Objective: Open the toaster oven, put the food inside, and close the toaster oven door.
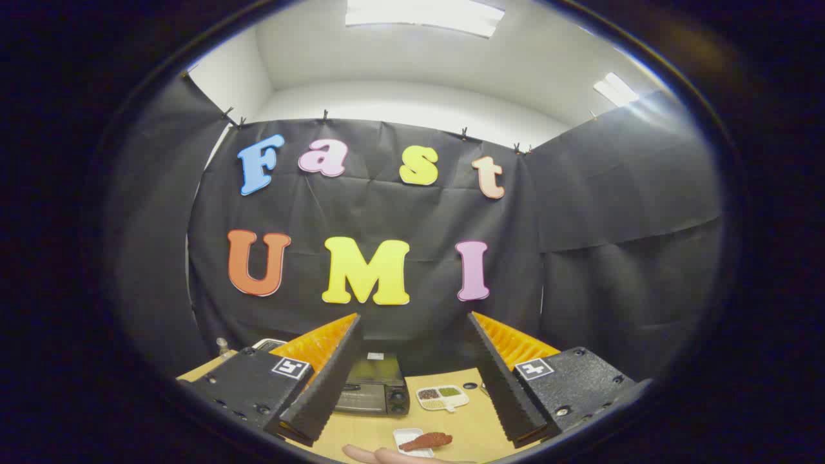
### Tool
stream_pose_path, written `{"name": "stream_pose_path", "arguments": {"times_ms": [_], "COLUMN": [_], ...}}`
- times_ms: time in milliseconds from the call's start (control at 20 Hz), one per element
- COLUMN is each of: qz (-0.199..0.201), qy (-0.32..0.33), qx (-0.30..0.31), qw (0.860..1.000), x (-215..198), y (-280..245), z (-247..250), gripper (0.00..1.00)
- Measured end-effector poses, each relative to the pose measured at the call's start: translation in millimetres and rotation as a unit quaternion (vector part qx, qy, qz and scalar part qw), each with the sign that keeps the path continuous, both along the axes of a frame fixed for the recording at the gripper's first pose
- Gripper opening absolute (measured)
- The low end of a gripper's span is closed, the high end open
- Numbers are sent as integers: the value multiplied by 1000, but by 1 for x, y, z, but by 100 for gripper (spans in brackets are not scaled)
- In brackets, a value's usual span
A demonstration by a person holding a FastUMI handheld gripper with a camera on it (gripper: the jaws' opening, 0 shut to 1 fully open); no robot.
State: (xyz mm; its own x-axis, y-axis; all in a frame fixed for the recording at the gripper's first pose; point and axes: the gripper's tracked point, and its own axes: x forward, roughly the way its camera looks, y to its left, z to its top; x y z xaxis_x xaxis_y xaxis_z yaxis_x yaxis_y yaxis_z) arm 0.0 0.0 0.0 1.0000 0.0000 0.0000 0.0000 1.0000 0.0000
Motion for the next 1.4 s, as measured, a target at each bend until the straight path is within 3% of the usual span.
{"name": "stream_pose_path", "arguments": {"times_ms": [800, 1050, 1250, 1400], "qz": [0, 7, 39, 68], "qy": [6, 30, 45, 91], "qx": [2, 4, -11, -4], "qw": [1000, 1000, 998, 994], "x": [18, 52, 89, 119], "y": [13, 39, 81, 113], "z": [-17, -48, -86, -133], "gripper": [100, 100, 100, 100]}}
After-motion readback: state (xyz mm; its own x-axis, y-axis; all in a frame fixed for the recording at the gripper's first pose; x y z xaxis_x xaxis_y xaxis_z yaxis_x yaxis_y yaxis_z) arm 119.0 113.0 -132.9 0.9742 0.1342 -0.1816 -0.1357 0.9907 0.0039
